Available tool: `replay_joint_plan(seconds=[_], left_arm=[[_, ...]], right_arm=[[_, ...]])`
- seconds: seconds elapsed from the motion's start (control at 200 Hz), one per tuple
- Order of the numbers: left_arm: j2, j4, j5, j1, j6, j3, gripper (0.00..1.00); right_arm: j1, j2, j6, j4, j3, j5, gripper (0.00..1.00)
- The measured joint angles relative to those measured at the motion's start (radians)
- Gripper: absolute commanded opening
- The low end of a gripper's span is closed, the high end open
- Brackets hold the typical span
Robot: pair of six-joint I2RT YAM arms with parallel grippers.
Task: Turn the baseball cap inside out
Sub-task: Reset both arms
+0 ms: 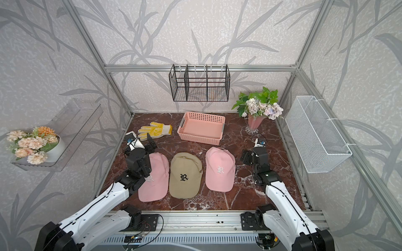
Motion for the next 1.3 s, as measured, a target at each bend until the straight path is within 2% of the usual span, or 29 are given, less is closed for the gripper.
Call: replay_joint_plan(seconds=[0.11,0.22,0.505,0.72,0.84,0.98,1.22,1.245,1.265,1.3], left_arm=[[0.018,0.063,0.035,0.094,0.032,-0.081,0.96],[0.052,0.112,0.124,0.181,0.080,-0.134,0.97],[0.108,0.285,0.481,0.383,0.187,-0.221,0.99],[0.224,0.481,0.661,0.416,0.240,-0.291,1.00],[0.253,0.515,0.705,0.435,0.242,-0.293,1.00],[0.276,0.542,0.735,0.447,0.220,-0.280,1.00],[0.453,0.758,0.789,0.451,0.169,-0.304,1.00],[0.476,0.776,0.792,0.451,0.167,-0.305,1.00],[0.493,0.789,0.795,0.451,0.166,-0.306,1.00],[0.521,0.817,0.800,0.451,0.166,-0.309,1.00]], right_arm=[[-0.063,0.060,-0.030,0.086,-0.026,0.051,0.84],[-0.101,0.110,-0.094,0.204,-0.080,0.068,0.86],[-0.139,0.269,-0.272,0.599,-0.210,-0.006,0.89],[-0.155,0.406,-0.322,0.839,-0.241,-0.060,0.89],[-0.158,0.493,-0.338,0.979,-0.241,-0.073,0.89],[-0.160,0.664,-0.352,1.185,-0.259,-0.087,0.90],[-0.161,0.688,-0.355,1.258,-0.284,-0.085,0.91],[-0.161,0.688,-0.355,1.257,-0.278,-0.084,0.93],[-0.161,0.688,-0.355,1.255,-0.273,-0.084,1.00],[-0.161,0.687,-0.355,1.251,-0.263,-0.084,0.99]])
